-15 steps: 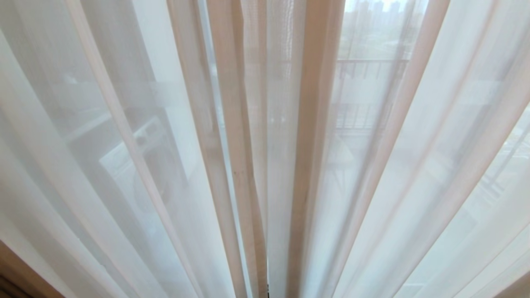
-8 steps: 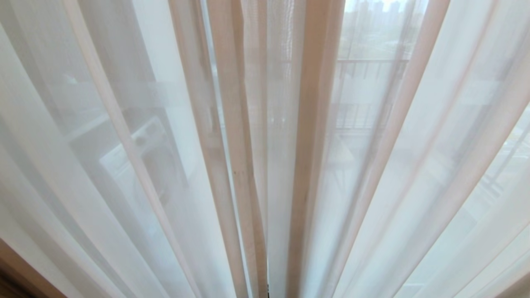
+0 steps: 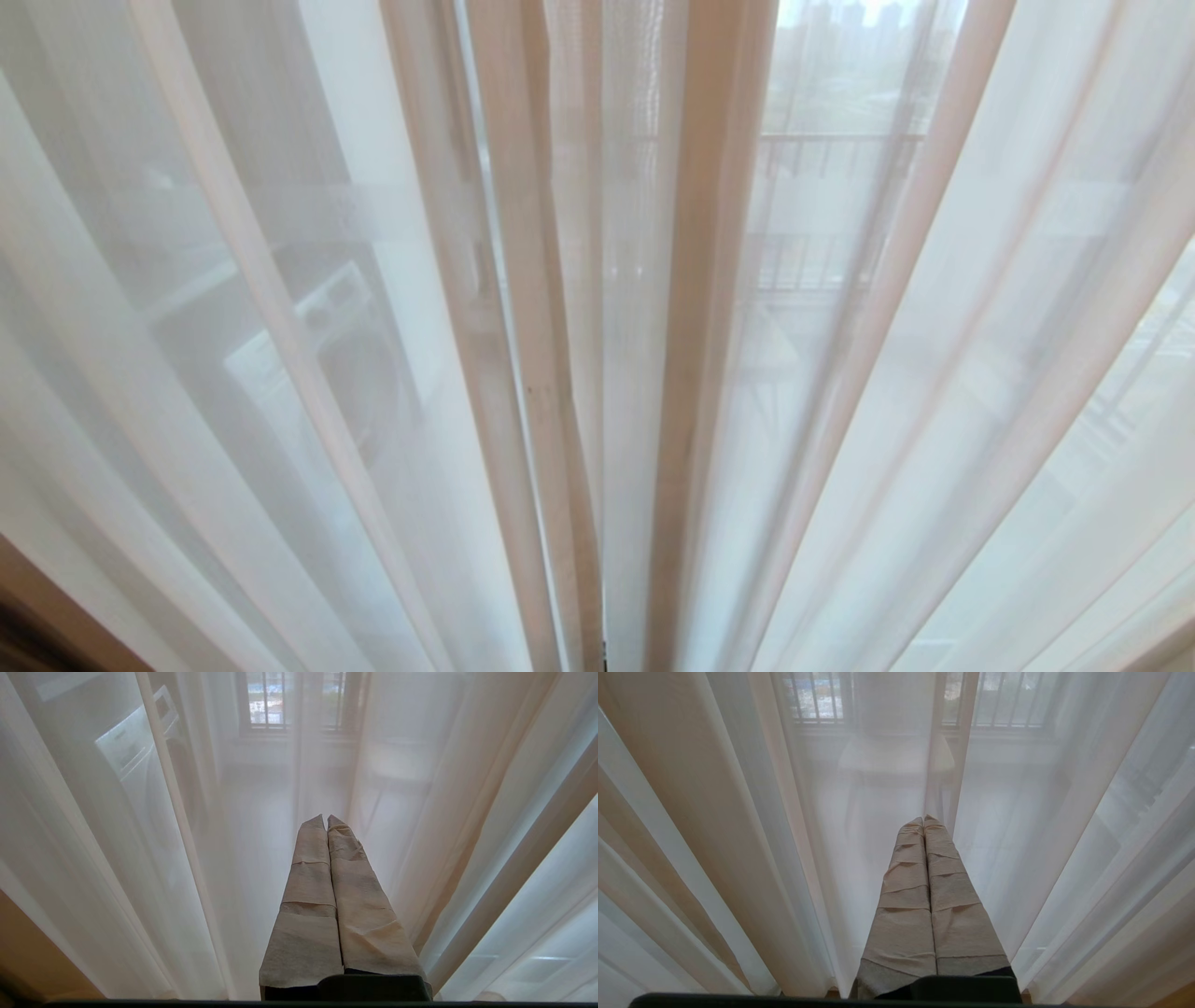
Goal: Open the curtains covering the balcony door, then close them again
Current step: Pull the inner curtains open on both sides
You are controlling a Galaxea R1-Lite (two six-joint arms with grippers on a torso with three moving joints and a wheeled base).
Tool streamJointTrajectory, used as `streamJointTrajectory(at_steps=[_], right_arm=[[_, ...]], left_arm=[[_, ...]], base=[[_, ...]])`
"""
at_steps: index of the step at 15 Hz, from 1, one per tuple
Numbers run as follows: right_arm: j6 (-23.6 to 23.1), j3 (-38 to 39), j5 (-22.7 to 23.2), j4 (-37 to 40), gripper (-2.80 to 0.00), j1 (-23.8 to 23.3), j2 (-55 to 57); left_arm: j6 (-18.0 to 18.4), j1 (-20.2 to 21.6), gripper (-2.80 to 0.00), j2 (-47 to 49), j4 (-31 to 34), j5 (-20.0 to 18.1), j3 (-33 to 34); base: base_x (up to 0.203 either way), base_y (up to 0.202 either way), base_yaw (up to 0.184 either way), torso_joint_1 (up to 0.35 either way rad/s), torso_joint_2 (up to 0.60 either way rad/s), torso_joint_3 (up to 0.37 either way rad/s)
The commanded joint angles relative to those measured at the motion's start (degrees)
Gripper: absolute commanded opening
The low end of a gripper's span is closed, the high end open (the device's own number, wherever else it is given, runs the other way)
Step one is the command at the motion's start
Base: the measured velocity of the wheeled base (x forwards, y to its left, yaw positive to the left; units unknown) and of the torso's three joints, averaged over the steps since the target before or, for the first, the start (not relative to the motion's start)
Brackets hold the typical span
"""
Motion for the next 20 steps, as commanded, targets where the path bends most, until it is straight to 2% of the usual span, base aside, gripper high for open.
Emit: streamJointTrajectory(at_steps=[1,15,17,20], right_arm=[[-0.02,0.0,-0.01,-0.02,-2.8,-0.04,0.02],[-0.02,0.0,-0.01,-0.02,-2.8,-0.05,0.02],[-0.02,0.0,-0.01,-0.02,-2.8,-0.05,0.02],[-0.02,0.0,-0.01,-0.02,-2.8,0.0,0.02]], left_arm=[[-0.01,0.02,-2.8,-0.02,0.0,-0.02,0.0],[0.1,0.02,-2.8,-0.02,-0.09,-0.02,0.0],[1.79,0.02,-2.8,-0.02,-0.18,-0.18,-0.09],[2.3,0.06,-2.8,-0.02,2.81,-1.73,-3.95]], base=[[0.0,0.0,0.0,0.0,0.0,0.0],[0.0,0.0,0.0,0.0,0.0,0.0],[0.0,0.0,0.0,0.0,0.0,0.0],[0.0,0.0,0.0,0.0,0.0,0.0]])
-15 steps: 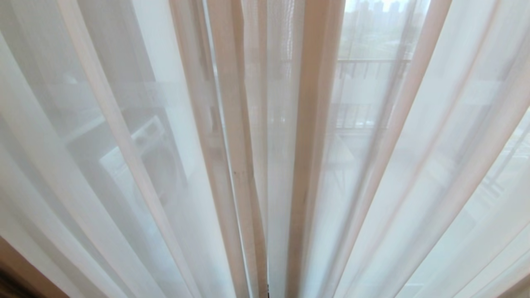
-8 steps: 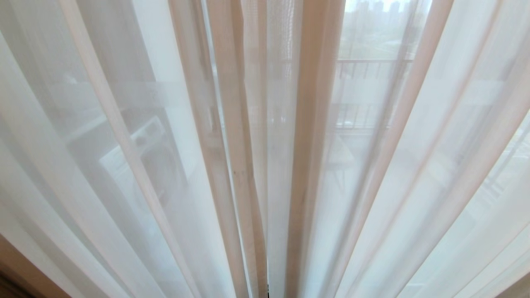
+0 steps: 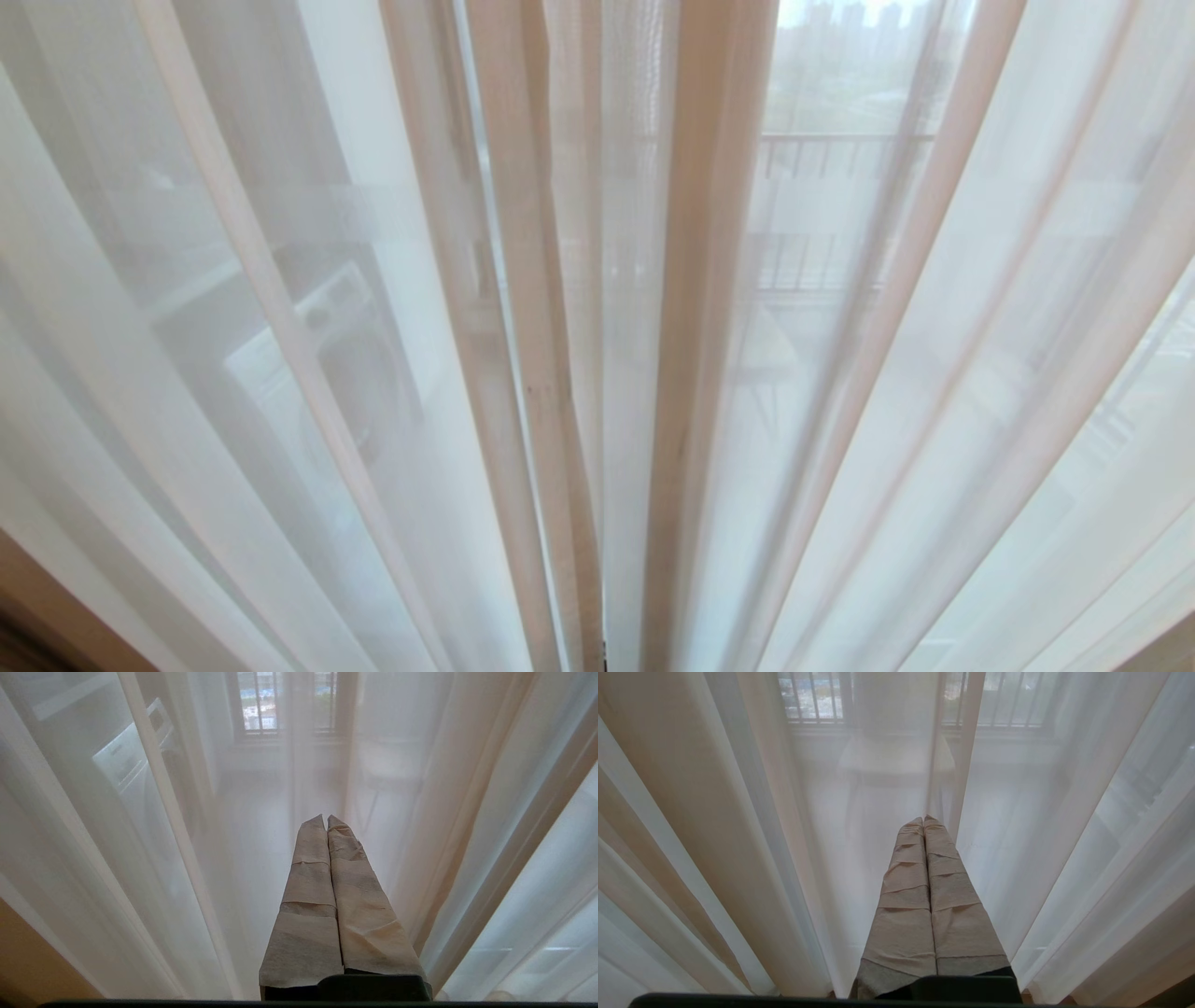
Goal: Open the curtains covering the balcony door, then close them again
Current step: Pull the inner curtains open on both sides
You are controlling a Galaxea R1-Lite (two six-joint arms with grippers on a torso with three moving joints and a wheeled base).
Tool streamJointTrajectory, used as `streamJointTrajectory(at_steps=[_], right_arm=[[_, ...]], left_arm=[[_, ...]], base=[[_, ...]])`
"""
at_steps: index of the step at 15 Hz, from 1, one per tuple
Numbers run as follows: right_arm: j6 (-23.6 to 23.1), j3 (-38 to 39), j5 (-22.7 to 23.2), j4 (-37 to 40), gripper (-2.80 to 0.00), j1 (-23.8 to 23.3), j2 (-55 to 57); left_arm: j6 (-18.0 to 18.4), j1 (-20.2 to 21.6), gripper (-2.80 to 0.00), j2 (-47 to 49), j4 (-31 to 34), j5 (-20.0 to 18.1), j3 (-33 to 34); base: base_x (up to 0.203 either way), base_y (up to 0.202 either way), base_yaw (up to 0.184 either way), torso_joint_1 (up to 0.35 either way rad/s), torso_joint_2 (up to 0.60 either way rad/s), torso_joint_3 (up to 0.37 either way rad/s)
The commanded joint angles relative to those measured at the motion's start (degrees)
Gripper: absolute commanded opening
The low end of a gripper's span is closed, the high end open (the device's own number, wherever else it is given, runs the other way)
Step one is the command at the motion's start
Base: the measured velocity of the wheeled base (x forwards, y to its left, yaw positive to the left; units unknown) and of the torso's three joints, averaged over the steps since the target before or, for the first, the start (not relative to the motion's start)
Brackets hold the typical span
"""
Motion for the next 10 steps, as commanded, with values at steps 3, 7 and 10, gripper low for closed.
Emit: streamJointTrajectory(at_steps=[3,7,10], right_arm=[[-0.02,0.0,-0.01,-0.02,-2.8,0.04,0.07],[-0.02,0.0,-0.01,-0.02,-2.8,0.04,0.07],[-0.02,0.0,-0.01,-0.02,-2.8,0.04,0.07]], left_arm=[[-0.32,0.02,-2.8,1.82,3.61,-2.05,-6.06],[-2.25,-0.15,-2.8,13.99,3.37,-7.38,-14.51],[-2.69,-0.3,-2.8,24.56,3.26,-15.09,-24.02]], base=[[0.0,0.0,0.0,0.0,0.0,0.0],[0.0,0.0,0.0,0.0,0.0,0.0],[0.0,0.0,0.0,0.0,0.0,0.0]])
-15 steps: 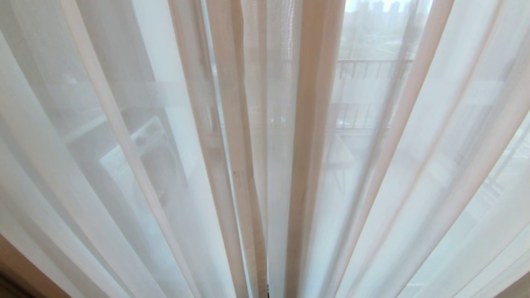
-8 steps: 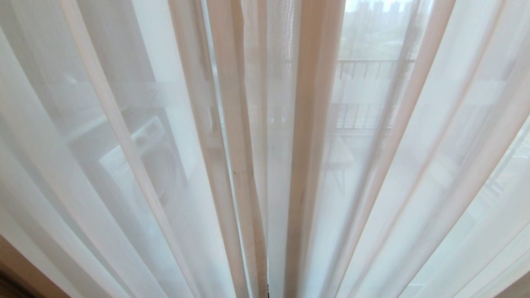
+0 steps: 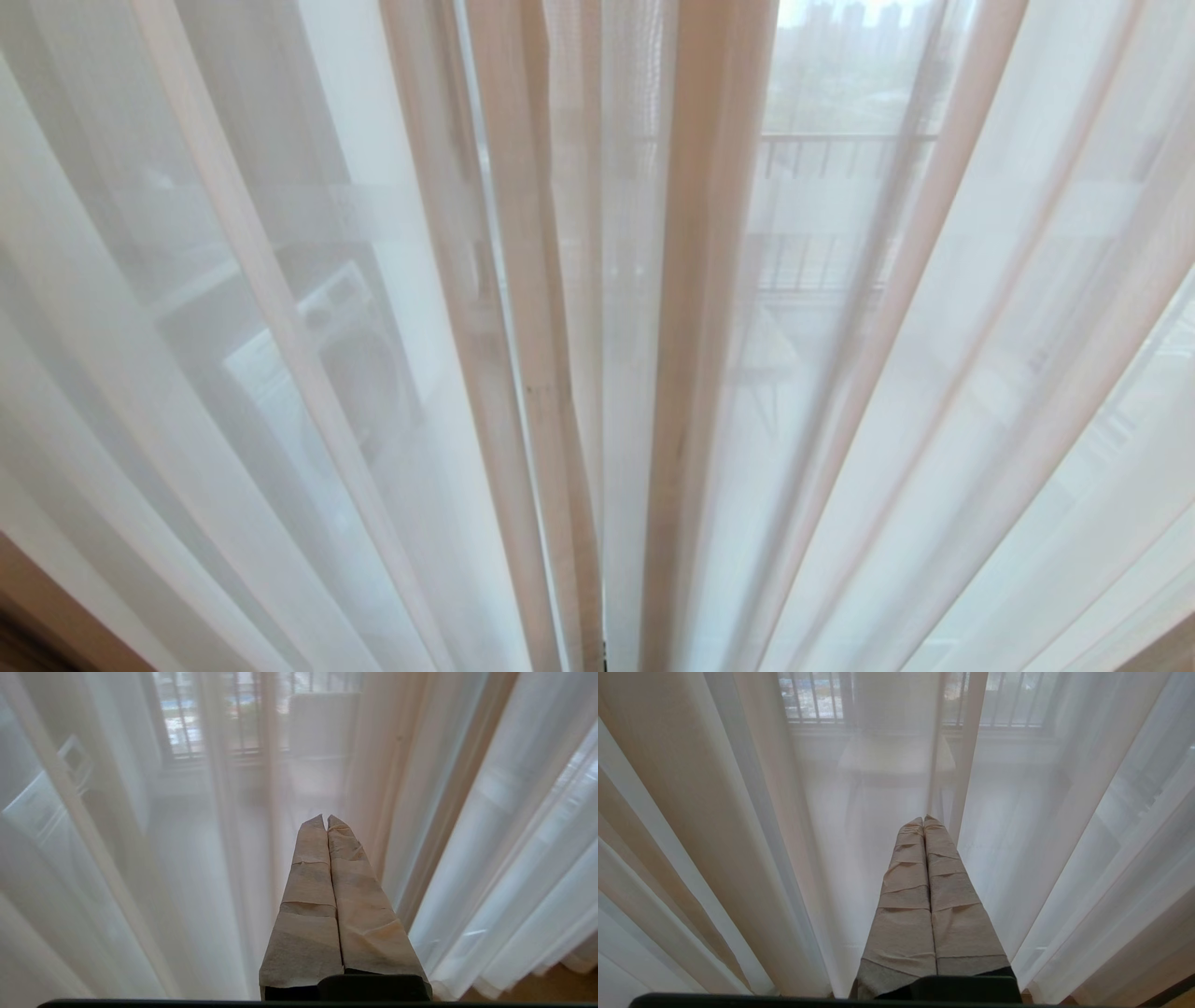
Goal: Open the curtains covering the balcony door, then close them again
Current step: Pull the inner curtains open on both sides
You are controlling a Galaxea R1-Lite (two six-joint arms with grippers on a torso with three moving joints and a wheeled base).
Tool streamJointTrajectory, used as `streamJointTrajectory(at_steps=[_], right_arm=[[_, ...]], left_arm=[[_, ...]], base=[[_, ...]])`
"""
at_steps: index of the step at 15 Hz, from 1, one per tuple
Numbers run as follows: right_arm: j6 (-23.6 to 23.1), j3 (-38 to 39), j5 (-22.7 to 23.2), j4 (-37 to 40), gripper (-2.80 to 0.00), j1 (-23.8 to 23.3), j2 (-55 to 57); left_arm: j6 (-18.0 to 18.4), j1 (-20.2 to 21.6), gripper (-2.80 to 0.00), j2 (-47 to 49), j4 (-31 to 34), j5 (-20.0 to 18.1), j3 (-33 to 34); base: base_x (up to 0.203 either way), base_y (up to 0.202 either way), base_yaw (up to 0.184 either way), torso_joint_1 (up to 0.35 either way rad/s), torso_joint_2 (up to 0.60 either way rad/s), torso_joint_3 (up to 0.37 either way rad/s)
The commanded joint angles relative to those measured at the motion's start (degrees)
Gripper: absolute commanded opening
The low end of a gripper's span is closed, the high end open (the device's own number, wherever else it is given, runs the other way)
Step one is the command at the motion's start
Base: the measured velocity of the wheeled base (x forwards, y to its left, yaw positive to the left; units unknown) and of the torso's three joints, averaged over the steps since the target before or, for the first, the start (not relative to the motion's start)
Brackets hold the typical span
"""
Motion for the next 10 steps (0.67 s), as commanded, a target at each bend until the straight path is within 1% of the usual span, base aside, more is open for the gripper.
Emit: streamJointTrajectory(at_steps=[1,3,4,7,8,10], right_arm=[[-0.02,0.0,-0.01,-0.02,-2.8,-0.03,0.07],[-0.02,0.0,-0.01,-0.02,-2.8,0.04,0.07],[-0.02,0.0,-0.01,-0.02,-2.8,-0.05,0.07],[-0.02,0.0,-0.01,-0.02,-2.8,-0.04,0.07],[-0.02,0.0,-0.01,-0.02,-2.8,0.02,0.07],[-0.02,0.0,-0.01,-0.02,-2.8,0.01,0.07]], left_arm=[[-0.09,-0.36,-2.8,10.71,0.0,-4.11,-6.48],[-0.25,-1.53,-2.8,17.26,0.03,-8.02,-12.89],[-0.33,-2.57,-2.8,20.59,0.01,-9.08,-15.86],[-0.35,-5.51,-2.8,28.85,-0.02,-10.11,-22.72],[-0.33,-6.3,-2.8,31.03,-0.07,-10.2,-24.26],[-0.32,-9.36,-2.8,34.39,-1.44,-10.13,-26.57]], base=[[0.0,0.0,0.0,0.0,0.0,0.0],[0.0,0.0,0.0,0.0,0.0,0.0],[0.0,0.0,0.0,0.0,0.0,0.0],[0.0,0.0,0.0,0.0,0.0,0.0],[0.0,0.0,0.0,0.0,0.0,0.0],[0.0,0.0,0.0,0.0,0.0,0.0]])
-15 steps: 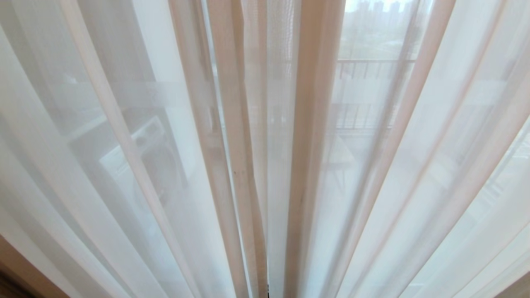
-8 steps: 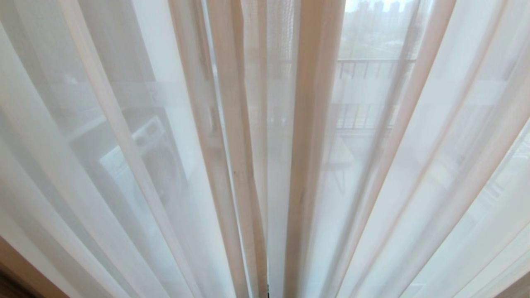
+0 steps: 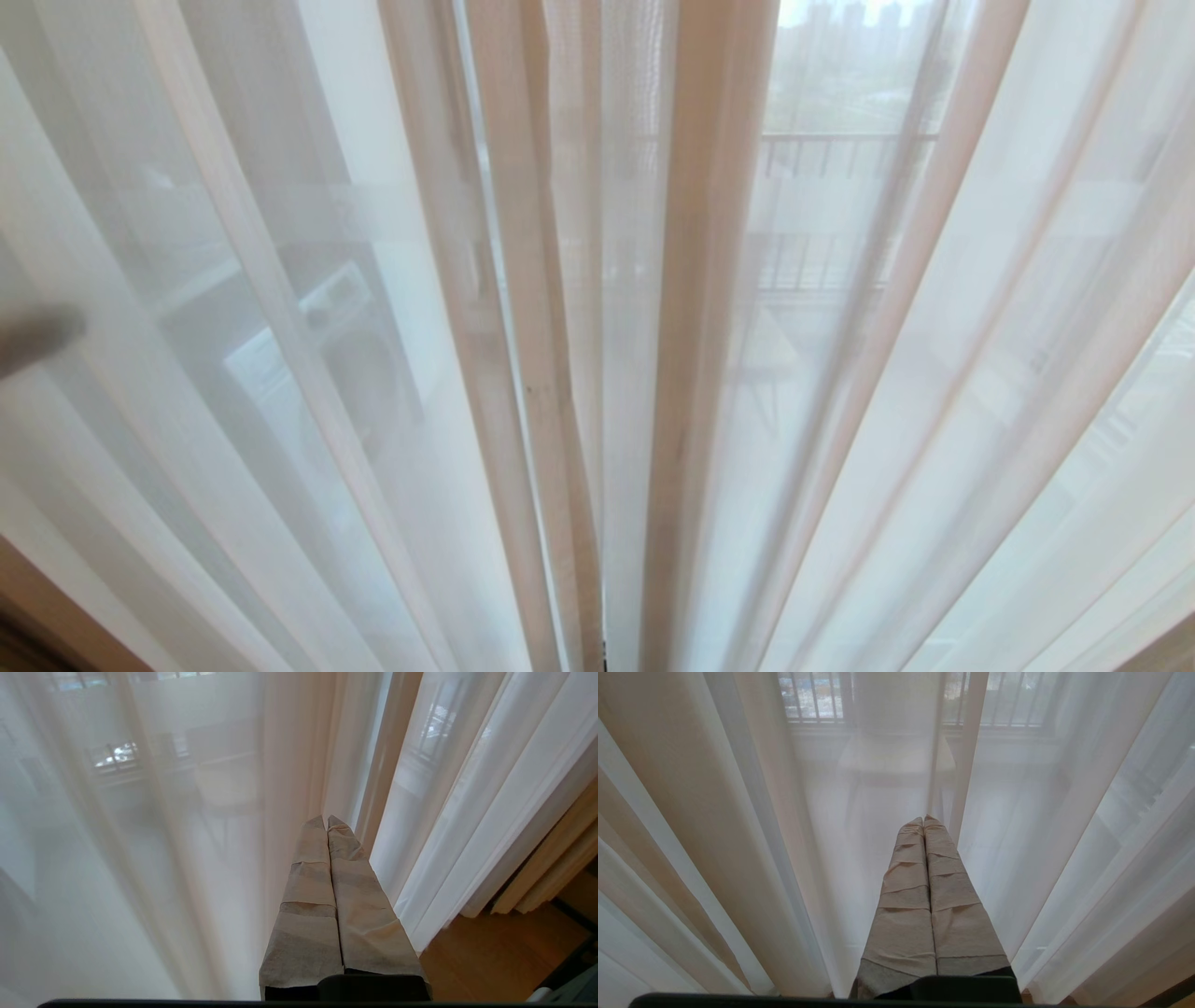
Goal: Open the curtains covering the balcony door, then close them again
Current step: Pull the inner curtains open on both sides
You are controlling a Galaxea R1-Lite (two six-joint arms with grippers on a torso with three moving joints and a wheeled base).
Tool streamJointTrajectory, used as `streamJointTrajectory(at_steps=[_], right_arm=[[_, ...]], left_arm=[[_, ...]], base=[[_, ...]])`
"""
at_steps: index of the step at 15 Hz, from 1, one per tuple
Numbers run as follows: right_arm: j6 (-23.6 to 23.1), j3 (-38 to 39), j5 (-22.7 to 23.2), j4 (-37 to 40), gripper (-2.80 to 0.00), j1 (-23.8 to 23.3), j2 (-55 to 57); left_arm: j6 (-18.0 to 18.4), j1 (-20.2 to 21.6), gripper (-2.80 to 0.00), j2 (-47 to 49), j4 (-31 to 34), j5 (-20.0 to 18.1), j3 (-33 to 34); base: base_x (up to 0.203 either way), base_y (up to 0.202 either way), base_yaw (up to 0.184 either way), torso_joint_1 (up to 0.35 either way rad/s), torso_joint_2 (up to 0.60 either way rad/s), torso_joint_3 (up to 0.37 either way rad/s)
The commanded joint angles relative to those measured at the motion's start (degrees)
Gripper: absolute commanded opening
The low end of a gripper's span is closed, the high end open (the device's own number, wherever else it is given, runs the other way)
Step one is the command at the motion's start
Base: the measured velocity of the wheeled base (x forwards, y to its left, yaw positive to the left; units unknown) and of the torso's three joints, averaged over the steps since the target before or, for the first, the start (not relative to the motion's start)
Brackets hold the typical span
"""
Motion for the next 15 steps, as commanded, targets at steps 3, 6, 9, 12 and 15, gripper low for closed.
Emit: streamJointTrajectory(at_steps=[3,6,9,12,15], right_arm=[[-0.02,0.0,-0.01,-0.02,-2.8,-0.05,0.07],[-0.02,0.0,-0.01,-0.02,-2.8,-0.05,0.07],[-0.02,0.0,-0.01,-0.02,-2.8,0.04,0.07],[-0.02,0.0,-0.01,-0.02,-2.8,0.01,0.07],[-0.02,0.0,-0.01,-0.02,-2.8,0.04,0.07]], left_arm=[[-0.09,-4.51,-2.8,8.17,-2.29,0.02,-3.34],[-0.15,-6.64,0.0,11.57,-5.23,0.06,-5.11],[-0.22,-9.72,0.0,15.12,-6.5,0.33,-8.46],[-1.02,-12.7,0.0,19.46,-6.59,2.26,-11.93],[-1.23,-13.96,0.0,23.81,-6.81,2.48,-15.59]], base=[[0.0,0.0,0.0,0.0,0.0,0.0],[0.0,0.0,0.0,0.0,0.0,0.0],[0.0,0.0,0.0,0.0,0.0,0.0],[0.0,0.0,0.0,0.0,0.0,0.0],[0.0,0.0,0.0,0.0,0.0,0.0]])
